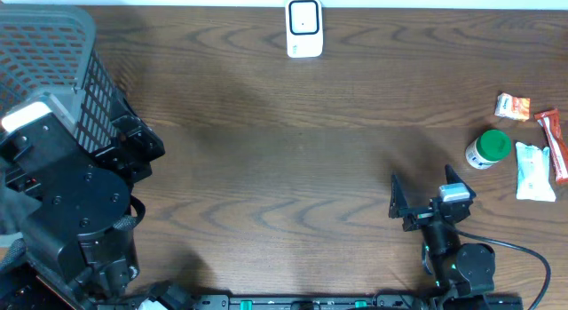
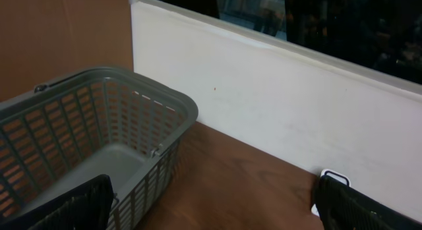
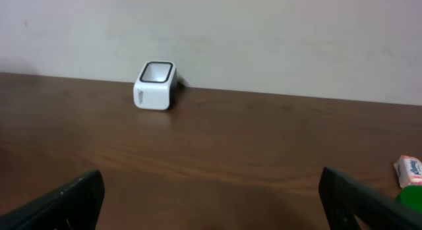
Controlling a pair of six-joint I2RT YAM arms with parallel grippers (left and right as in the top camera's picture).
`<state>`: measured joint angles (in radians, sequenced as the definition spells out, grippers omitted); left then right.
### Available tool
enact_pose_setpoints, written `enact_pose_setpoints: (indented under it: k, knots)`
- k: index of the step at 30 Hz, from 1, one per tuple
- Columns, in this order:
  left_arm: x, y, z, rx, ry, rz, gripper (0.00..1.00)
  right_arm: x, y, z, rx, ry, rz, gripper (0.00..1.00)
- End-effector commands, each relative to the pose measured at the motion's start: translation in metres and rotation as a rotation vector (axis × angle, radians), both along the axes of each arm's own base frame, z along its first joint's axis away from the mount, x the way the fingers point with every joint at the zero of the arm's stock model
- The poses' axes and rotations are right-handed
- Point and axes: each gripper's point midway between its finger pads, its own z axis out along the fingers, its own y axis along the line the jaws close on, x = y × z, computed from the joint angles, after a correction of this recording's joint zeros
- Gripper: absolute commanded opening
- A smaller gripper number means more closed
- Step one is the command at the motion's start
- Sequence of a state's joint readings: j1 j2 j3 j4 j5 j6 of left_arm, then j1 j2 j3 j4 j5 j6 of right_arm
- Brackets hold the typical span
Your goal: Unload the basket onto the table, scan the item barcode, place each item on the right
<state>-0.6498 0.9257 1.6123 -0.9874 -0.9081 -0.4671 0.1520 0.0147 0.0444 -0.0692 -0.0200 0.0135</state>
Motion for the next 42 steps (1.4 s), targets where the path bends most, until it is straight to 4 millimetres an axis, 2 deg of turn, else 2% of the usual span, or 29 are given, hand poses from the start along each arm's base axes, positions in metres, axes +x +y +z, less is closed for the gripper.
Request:
enact_pose_setpoints:
  k: [1,4,26,32,42]
  knots:
    - [-0.001,0.004,0.001,0.006,-0.004,0.023,0.98,0.001,0.000,-0.010,0.000,0.010,0.009,0.99]
    - [-0.001,0.004,0.001,0.006,-0.004,0.023,0.98,0.002,-0.002,-0.017,-0.002,0.031,0.003,0.99]
    - [-0.001,0.004,0.001,0.006,-0.004,0.023,0.98,0.003,-0.013,-0.017,0.000,0.028,-0.041,0.99]
    - [-0.001,0.004,0.001,0.006,-0.004,0.023,0.98,0.004,-0.023,-0.017,-0.001,0.030,-0.086,0.99]
    - [-0.001,0.004,0.001,0.006,-0.004,0.023,0.98,0.004,-0.022,-0.017,-0.001,0.031,-0.081,0.99]
